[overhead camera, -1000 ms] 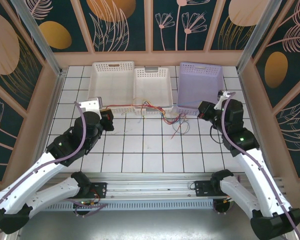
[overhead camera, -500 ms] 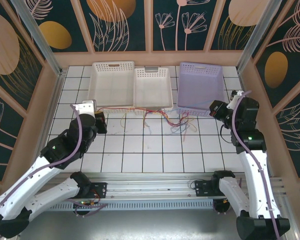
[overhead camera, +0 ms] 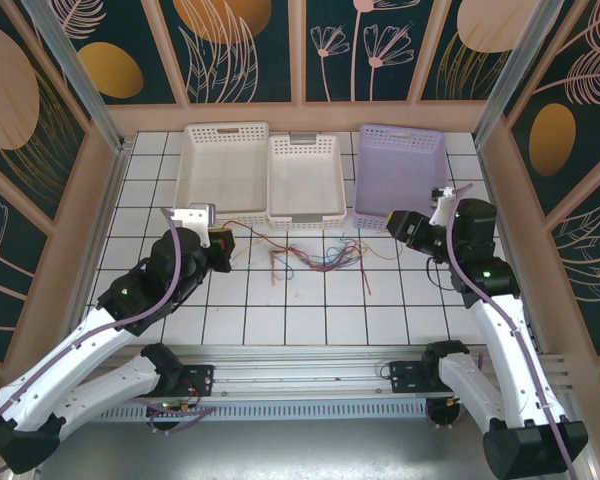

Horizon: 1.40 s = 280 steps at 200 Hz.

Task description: Untangle the cables

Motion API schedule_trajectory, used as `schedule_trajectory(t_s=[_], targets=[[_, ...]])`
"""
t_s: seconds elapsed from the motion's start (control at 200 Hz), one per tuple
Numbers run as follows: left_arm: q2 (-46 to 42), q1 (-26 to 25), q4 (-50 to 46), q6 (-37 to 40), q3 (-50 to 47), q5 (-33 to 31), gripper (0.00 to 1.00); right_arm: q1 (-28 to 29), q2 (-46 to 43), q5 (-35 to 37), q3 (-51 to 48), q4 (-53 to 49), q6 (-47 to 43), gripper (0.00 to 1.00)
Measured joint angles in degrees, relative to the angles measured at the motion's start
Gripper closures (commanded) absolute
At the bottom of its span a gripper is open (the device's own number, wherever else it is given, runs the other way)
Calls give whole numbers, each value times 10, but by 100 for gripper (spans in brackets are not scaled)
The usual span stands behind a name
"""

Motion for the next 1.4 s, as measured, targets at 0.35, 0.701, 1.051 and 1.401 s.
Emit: schedule_trajectory(t_s=[0.35,0.701,1.051,1.401], targets=[[17,0,64,-31,-13,65,100,266,70,88,-54,85,3,42],[-10,0,108,-71,-53,98,100,405,236,147,-97,217,49,48],[-34,0,154,-119,-92,129,100,474,321,118,-98,434,102,47],[-42,0,173,-141,-99,142,100,483,416,121,-71,568,117,47]])
